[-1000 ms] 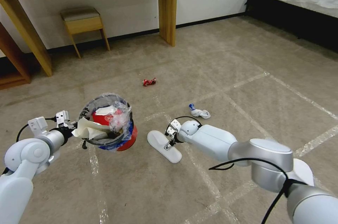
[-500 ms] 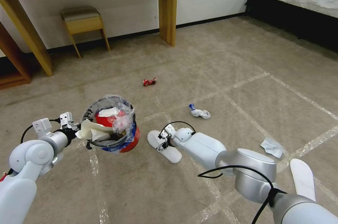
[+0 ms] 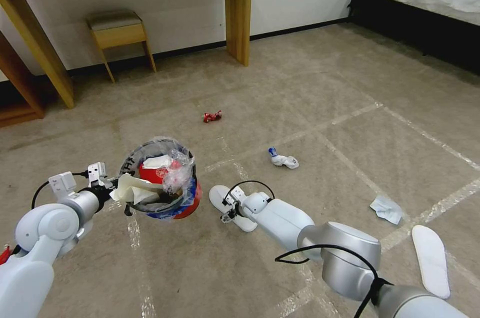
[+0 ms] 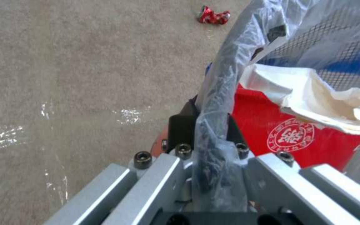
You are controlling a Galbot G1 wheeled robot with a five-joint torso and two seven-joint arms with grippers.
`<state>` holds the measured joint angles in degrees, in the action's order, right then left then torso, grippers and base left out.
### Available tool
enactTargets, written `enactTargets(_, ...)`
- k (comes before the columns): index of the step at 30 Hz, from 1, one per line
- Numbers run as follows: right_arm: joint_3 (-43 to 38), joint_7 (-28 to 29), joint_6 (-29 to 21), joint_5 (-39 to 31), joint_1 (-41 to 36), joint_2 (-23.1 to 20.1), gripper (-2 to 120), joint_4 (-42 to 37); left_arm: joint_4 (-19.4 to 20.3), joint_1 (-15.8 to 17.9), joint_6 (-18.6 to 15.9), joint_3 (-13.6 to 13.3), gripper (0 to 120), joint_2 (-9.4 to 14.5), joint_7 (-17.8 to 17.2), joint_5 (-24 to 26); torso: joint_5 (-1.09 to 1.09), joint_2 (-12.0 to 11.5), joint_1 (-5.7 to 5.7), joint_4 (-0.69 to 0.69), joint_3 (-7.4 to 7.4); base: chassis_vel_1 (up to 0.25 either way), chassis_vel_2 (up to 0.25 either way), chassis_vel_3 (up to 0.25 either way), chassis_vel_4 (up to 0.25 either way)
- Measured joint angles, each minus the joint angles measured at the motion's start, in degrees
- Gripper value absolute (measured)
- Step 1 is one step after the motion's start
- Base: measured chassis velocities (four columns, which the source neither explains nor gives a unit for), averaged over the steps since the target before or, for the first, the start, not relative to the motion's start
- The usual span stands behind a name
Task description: Pick up the trash bin and place the garbage on the floor into it.
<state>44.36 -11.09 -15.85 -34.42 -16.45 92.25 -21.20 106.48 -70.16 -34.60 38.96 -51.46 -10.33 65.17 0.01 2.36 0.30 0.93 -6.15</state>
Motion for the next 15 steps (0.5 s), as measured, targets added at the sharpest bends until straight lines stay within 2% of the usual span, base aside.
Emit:
enactTargets(9, -1.51, 2.49, 0.07, 1.62, -1.43, 0.06, 95, -0.48, 1.82, -2.62, 0.23, 1.35, 1, -0.25, 0.32, -0.43, -0.01, 0.04, -0.02, 0.03, 0.03, 0.000, 0.000, 0.000, 0.000)
enactTargets(13, -1.65, 3.83, -1.11, 1.51, -1.57, -0.17, 87, -2.36, 2.36, -3.09, 0.31, 1.54, 1, -0.29, 0.34, -0.48, -0.02, 0.04, -0.02, 0.03, 0.01, 0.000, 0.000, 0.000, 0.000)
enactTargets(15, -1.15, 4.52, -1.75, 0.77, -1.60, -1.07, 81, -4.01, 2.76, -3.20, 0.37, 1.55, 1, -0.38, 0.34, -0.48, 0.01, 0.02, -0.02, -0.02, -0.01, 0.000, 0.000, 0.000, 0.000)
